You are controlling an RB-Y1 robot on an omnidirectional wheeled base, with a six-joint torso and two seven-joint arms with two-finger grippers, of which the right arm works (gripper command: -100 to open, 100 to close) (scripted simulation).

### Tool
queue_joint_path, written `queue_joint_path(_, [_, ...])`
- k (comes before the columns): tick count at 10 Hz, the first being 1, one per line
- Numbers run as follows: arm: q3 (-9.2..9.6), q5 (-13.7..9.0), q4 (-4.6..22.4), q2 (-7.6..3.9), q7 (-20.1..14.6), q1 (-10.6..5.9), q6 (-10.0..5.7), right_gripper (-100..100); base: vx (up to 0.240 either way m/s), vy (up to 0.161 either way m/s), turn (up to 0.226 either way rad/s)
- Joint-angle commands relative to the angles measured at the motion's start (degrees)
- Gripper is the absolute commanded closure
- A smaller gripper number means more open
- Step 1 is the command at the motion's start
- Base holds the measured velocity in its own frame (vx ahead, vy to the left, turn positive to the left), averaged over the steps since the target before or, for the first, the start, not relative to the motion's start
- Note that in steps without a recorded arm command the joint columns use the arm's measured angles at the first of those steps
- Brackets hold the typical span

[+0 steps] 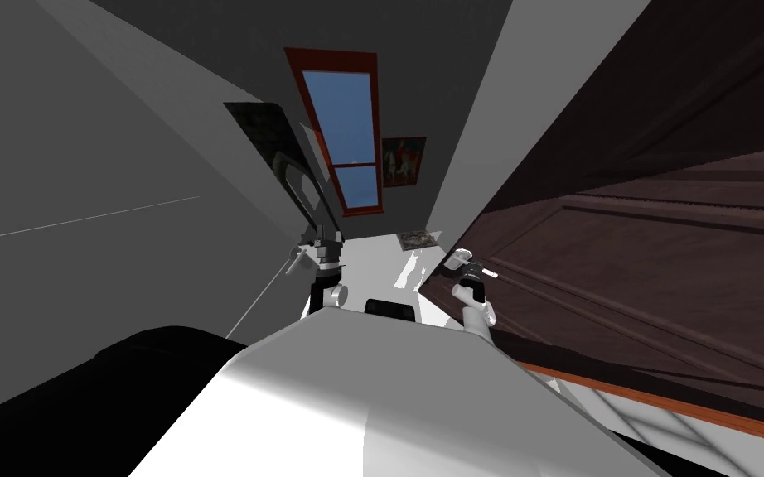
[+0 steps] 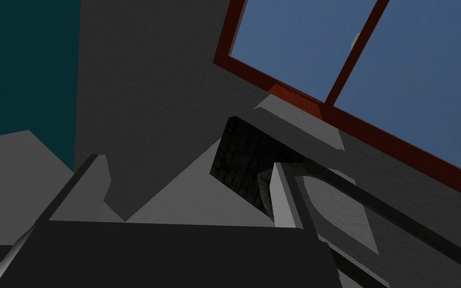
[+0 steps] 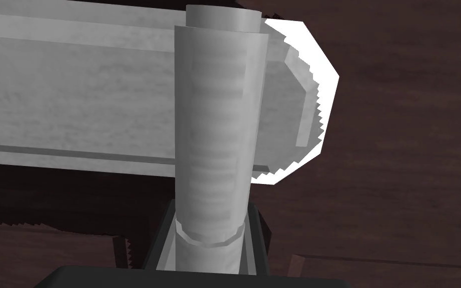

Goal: Push the door open

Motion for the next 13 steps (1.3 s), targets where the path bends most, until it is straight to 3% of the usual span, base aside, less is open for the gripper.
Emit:
queue_joint_path(1, [-0.96,-0.2,1.65,-1.4,0.03,-0.91,-0.74,100,0.131,0.017,-0.037])
queue_joint_path(2, [-2.31,-0.36,1.54,-1.41,0.28,-0.73,-0.72,100,0.175,0.025,-0.039])
queue_joint_path(6, [-4.84,-0.66,1.33,-1.42,0.74,-0.4,-0.7,100,0.19,0.031,-0.067])
queue_joint_path(9, [-6.23,-0.83,1.22,-1.4,1.0,-0.22,-0.69,100,0.171,0.028,-0.054])
queue_joint_path(10, [-5.88,-0.81,1.49,-1.39,0.87,-0.18,-0.62,100,0.067,0.008,-0.03])
queue_joint_path(13, [-8.6,-1.06,0.85,-1.31,1.39,0.19,-0.55,100,0.168,-0.005,-0.039])
